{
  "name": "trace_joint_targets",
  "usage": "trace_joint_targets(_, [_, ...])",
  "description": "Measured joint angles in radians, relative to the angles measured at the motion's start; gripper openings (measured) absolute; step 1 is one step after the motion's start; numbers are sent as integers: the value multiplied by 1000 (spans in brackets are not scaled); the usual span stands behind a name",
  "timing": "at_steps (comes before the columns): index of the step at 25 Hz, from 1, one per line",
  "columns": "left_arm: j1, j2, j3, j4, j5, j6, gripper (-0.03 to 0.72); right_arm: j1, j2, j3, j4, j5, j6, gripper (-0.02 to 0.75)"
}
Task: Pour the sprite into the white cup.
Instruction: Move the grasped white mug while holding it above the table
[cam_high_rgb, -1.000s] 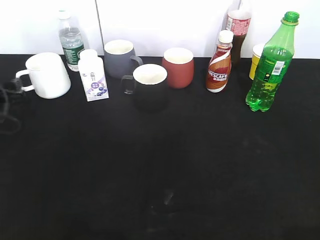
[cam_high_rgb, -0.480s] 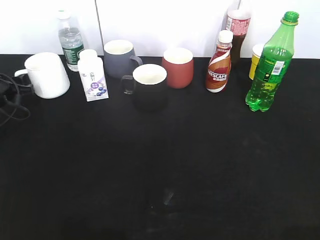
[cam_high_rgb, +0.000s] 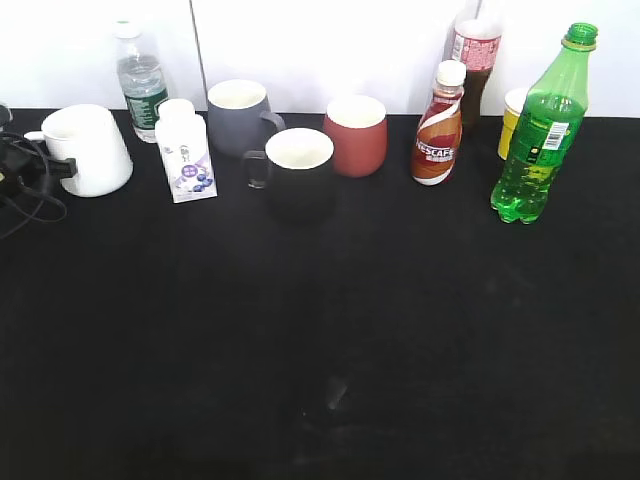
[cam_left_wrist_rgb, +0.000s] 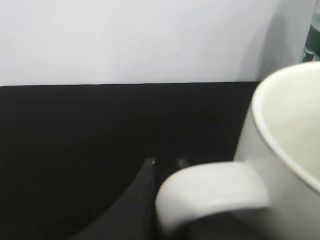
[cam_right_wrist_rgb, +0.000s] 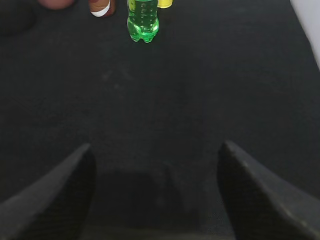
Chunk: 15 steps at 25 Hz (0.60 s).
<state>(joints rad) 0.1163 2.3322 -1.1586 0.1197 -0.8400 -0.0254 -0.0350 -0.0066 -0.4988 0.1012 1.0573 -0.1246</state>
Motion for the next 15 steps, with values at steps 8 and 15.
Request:
trace_joint_targets(8, [1,-426,255,-18,13,12,56,0,0,0,0,0,0,565])
trace_joint_targets(15, [-86,-972,693,94,42,-29,55,0,10,-18,12,-104,59,565])
